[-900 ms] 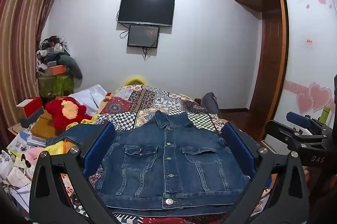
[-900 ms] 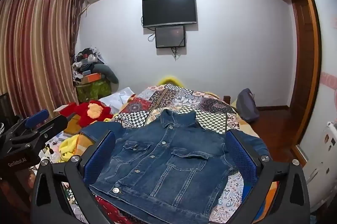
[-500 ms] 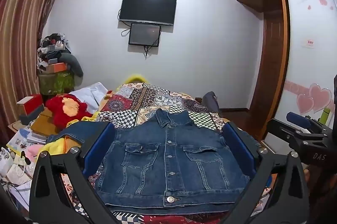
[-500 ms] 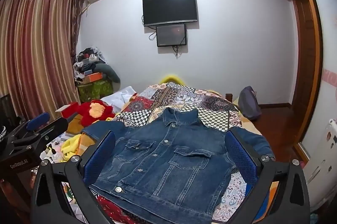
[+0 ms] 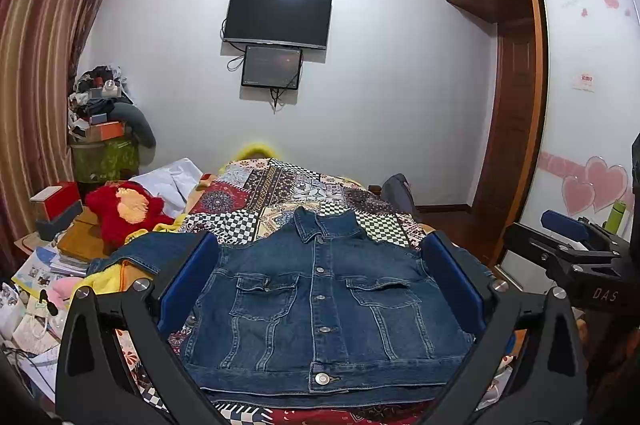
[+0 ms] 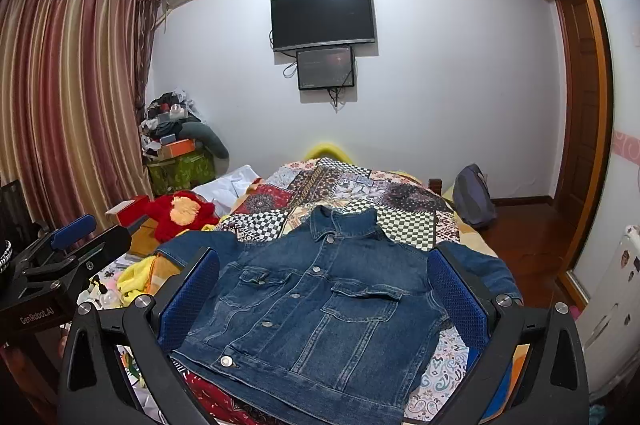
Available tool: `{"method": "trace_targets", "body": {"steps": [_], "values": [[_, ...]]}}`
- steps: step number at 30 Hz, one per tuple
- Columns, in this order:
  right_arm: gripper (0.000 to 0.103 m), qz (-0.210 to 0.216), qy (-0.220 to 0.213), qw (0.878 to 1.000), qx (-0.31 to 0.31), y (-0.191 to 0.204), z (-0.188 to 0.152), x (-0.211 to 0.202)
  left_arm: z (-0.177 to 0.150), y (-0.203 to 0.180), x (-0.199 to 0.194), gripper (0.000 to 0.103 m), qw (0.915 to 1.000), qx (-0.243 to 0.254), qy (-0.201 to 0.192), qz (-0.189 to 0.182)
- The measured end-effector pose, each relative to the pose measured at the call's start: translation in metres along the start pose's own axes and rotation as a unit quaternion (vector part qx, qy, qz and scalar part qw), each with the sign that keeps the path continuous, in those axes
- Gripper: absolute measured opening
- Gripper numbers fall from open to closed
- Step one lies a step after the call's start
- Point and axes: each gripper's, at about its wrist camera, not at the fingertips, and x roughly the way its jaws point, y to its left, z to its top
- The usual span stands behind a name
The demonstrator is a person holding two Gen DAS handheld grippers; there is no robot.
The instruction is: Fold large clothes
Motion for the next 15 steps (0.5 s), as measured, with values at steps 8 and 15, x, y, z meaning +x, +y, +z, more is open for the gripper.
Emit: {"method": "trace_targets", "body": {"steps": [8, 15], "values": [[0.103, 0.0, -0.001, 1.0, 0.0, 0.0021, -0.0009, 0.0006, 0.0019, -0.0022, -0.0028, 0.103, 1.0, 0.004, -0.004, -0.003], [0.103, 0.0, -0.001, 1.0, 0.001, 0.0008, -0.0014, 0.0011, 0.0017, -0.0055, -0.0038, 0.103, 1.0, 0.005, -0.005, -0.005]]}}
